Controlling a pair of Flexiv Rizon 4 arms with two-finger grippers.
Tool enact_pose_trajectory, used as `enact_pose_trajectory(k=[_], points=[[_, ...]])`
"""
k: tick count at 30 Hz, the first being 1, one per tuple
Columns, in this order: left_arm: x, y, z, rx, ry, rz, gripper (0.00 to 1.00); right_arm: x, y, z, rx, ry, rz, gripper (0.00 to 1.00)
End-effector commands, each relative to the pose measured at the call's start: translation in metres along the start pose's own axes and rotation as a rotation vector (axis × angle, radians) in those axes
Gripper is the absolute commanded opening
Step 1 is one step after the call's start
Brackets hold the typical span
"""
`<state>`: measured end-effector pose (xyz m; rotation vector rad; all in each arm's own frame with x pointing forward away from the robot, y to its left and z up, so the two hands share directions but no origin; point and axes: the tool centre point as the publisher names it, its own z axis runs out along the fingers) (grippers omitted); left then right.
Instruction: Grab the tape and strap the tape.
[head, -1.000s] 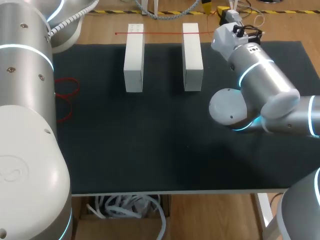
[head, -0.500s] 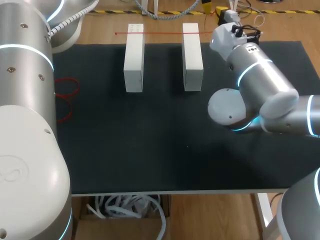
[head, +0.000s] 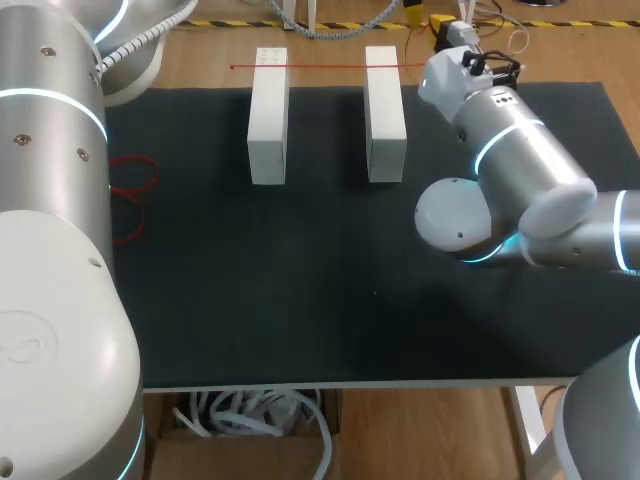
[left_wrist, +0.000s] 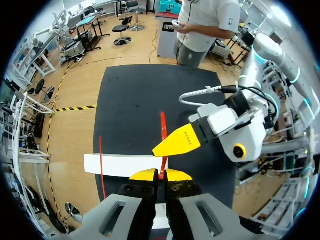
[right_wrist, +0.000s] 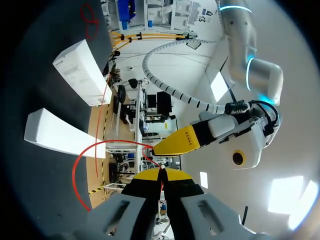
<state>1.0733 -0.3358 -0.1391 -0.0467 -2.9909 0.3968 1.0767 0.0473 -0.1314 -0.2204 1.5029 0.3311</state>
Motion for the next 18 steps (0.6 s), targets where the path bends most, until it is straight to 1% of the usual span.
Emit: enact_pose_trajectory(k=[1,18], points=[[-0.0011,-0.0019,-0.0013,-0.006,0.005,-0.002,0.00,-0.0007,0.0025,0.0014,0.003,0.004,-0.001,0.00],[-0.0011,-0.0019,-0.0013,-0.006,0.005,-0.002,0.00,-0.0009,0.0084,0.0062,-0.016,-0.010,0.006,0.00]])
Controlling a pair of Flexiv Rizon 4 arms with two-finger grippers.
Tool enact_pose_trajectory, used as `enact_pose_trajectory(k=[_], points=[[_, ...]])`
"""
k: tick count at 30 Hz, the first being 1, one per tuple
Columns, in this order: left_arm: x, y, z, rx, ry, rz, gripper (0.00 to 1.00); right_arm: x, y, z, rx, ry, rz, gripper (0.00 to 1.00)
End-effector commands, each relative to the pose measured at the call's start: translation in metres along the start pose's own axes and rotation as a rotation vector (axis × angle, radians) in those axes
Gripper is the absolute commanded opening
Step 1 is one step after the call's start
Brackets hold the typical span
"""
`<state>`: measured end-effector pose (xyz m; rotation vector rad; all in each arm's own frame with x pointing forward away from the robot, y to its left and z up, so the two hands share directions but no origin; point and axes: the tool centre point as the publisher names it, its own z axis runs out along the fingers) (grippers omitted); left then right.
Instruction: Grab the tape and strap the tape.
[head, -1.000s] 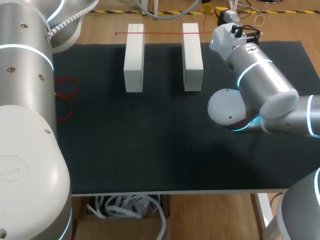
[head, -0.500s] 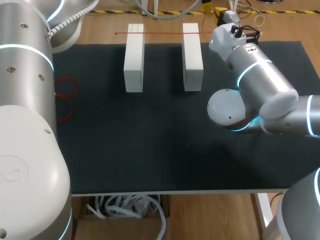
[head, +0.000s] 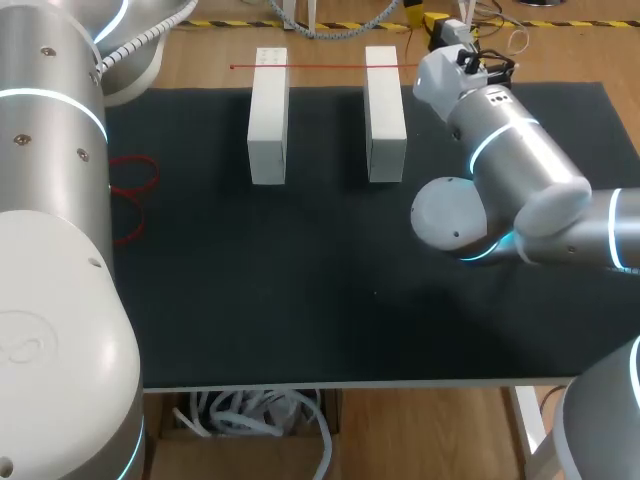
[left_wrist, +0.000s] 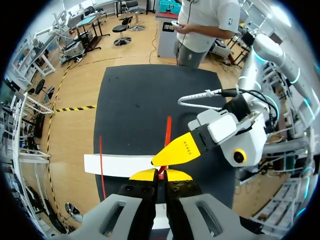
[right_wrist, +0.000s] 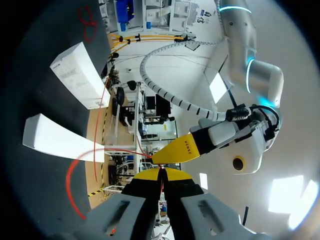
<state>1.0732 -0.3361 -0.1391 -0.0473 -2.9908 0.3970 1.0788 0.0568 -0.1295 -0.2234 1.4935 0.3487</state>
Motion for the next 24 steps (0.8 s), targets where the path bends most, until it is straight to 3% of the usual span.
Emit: enact_pose_trajectory(k=[1,24], points=[[-0.001,-0.002,-0.001,-0.006,0.005,-0.002,0.00,0.000,0.000,0.001,-0.002,0.000,-0.002,0.00],[-0.001,-0.002,-0.001,-0.006,0.005,-0.002,0.00,0.003,-0.024,-0.006,0.023,0.035,0.025,0.00]])
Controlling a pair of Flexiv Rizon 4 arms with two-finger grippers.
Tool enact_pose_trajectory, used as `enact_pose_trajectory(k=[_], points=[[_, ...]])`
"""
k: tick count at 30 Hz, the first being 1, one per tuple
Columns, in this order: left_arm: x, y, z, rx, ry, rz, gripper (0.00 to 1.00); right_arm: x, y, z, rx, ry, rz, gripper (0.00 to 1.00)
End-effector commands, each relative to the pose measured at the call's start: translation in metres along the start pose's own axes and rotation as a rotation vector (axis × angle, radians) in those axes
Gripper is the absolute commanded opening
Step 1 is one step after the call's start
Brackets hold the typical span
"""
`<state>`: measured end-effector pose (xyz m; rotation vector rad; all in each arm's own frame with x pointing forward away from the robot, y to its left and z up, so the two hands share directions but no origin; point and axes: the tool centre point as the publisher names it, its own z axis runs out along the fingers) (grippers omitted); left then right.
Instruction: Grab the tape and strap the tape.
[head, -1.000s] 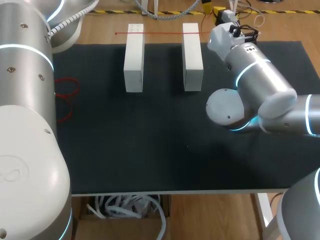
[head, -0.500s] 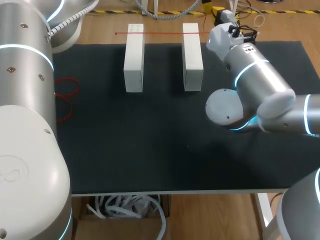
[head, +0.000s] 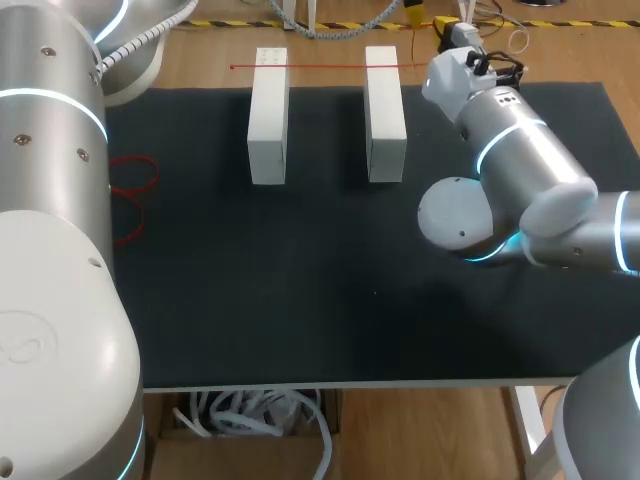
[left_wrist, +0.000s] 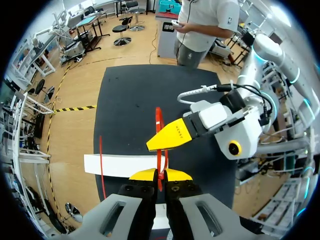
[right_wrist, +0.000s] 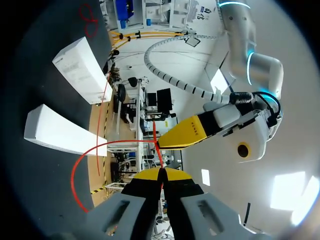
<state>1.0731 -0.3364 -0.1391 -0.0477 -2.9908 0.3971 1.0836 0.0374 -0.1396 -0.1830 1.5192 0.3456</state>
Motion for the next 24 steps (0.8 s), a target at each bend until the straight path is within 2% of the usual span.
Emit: enact_pose_trajectory(k=[1,11,24], points=[[-0.001,-0.001,-0.001,-0.006,0.005,-0.003,0.00,-0.006,-0.004,-0.003,-0.008,0.016,-0.002,0.00],[-0.001,-0.001,-0.001,-0.006,0.005,-0.003,0.00,0.001,-0.015,-0.004,-0.033,0.032,0.039,0.00],[-0.001,-0.001,-0.001,-0.006,0.005,-0.003,0.00,0.003,-0.026,-0.008,-0.023,0.040,0.130,0.00]])
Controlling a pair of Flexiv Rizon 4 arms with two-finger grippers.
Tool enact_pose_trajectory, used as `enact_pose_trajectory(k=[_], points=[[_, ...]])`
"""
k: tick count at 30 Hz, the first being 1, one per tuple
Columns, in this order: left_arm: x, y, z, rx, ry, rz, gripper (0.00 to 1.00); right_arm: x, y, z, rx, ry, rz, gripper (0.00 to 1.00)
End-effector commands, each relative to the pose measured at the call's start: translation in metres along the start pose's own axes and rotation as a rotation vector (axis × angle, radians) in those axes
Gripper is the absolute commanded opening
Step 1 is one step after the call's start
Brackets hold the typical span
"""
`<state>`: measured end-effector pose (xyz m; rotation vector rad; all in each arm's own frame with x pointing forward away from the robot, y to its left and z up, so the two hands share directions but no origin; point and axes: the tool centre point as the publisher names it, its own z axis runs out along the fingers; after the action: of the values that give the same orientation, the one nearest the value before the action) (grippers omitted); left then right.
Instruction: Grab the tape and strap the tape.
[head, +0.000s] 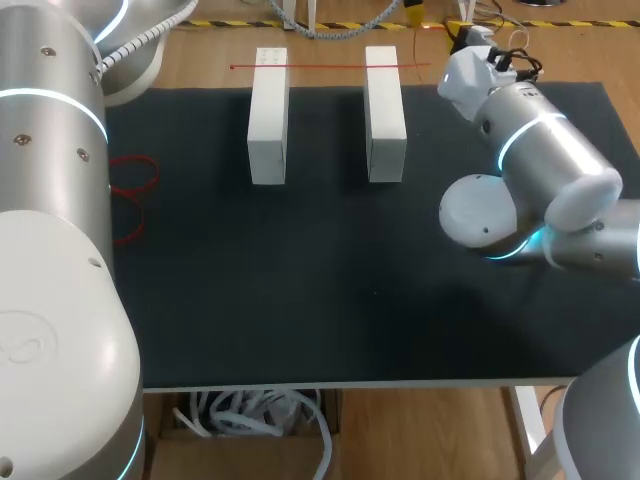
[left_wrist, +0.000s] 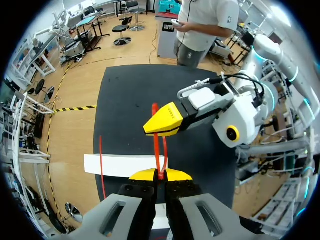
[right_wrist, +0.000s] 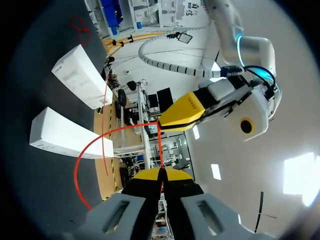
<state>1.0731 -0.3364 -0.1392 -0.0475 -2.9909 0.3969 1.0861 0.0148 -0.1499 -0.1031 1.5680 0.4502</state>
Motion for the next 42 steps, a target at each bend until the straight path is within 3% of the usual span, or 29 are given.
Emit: enact_pose_trajectory(k=[1,20,42], points=[[-0.001,-0.001,-0.002,-0.006,0.005,-0.003,0.00,-0.005,-0.003,-0.003,-0.016,0.004,0.005,0.00],[-0.001,-0.001,-0.002,-0.006,0.005,-0.003,0.00,-0.013,-0.008,-0.013,-0.029,-0.014,0.032,0.00],[-0.001,-0.001,-0.002,-0.006,0.005,-0.003,0.00,0.011,-0.012,-0.014,-0.071,0.018,0.093,0.00]])
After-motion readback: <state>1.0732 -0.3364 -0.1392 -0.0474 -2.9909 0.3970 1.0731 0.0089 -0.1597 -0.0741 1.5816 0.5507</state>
